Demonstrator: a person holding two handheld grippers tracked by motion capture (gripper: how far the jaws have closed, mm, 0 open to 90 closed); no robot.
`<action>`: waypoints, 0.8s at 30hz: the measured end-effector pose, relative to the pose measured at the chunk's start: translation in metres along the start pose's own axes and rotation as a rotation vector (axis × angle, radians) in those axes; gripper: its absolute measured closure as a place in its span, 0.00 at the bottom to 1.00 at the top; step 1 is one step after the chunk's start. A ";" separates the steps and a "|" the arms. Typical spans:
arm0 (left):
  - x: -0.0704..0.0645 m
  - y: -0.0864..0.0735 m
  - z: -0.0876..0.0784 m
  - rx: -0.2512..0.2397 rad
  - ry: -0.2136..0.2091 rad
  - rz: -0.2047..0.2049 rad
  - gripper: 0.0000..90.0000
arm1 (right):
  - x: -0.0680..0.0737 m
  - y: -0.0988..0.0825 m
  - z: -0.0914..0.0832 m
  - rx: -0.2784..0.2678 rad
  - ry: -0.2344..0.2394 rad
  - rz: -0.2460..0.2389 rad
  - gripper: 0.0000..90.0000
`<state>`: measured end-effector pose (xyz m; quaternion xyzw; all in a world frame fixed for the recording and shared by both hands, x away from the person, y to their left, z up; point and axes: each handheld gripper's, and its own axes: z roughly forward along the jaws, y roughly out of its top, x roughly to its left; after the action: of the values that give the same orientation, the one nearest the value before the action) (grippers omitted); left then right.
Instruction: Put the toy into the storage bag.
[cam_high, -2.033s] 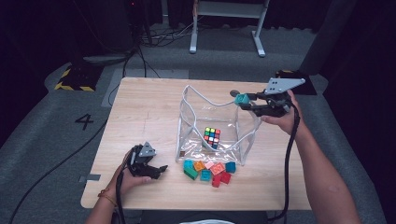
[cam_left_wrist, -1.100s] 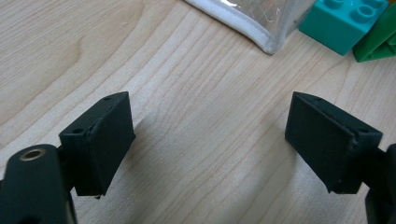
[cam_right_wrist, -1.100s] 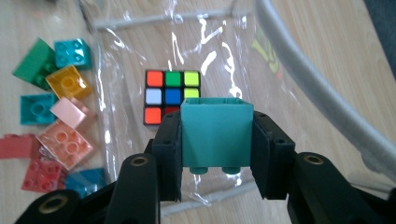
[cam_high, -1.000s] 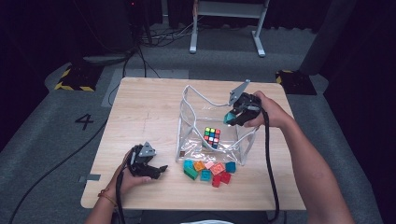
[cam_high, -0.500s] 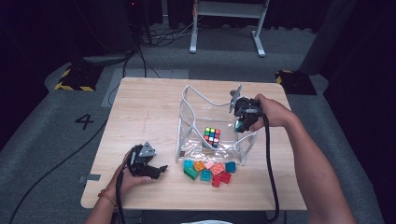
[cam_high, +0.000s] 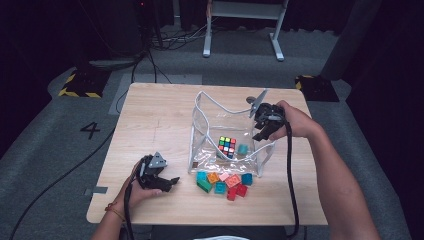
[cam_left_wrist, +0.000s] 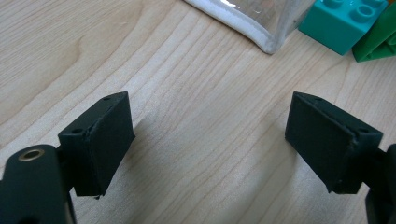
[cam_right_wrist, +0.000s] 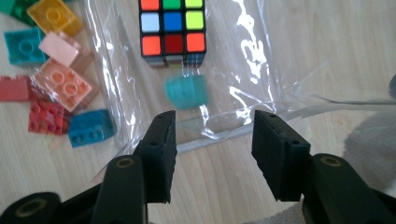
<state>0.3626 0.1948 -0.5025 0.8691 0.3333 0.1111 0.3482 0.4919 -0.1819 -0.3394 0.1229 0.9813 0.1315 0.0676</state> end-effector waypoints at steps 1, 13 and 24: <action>0.000 0.000 0.000 0.000 0.000 0.000 0.17 | 0.000 -0.001 -0.001 -0.012 0.007 0.008 0.56; 0.000 0.000 0.000 0.000 0.000 0.000 0.17 | 0.004 -0.017 -0.029 -0.336 -0.128 0.038 0.48; 0.000 0.000 0.000 0.000 0.001 0.000 0.17 | 0.019 -0.036 -0.062 -0.574 -0.275 0.116 0.35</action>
<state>0.3625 0.1948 -0.5025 0.8690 0.3336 0.1113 0.3480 0.4549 -0.2258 -0.2925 0.1710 0.8773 0.3885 0.2238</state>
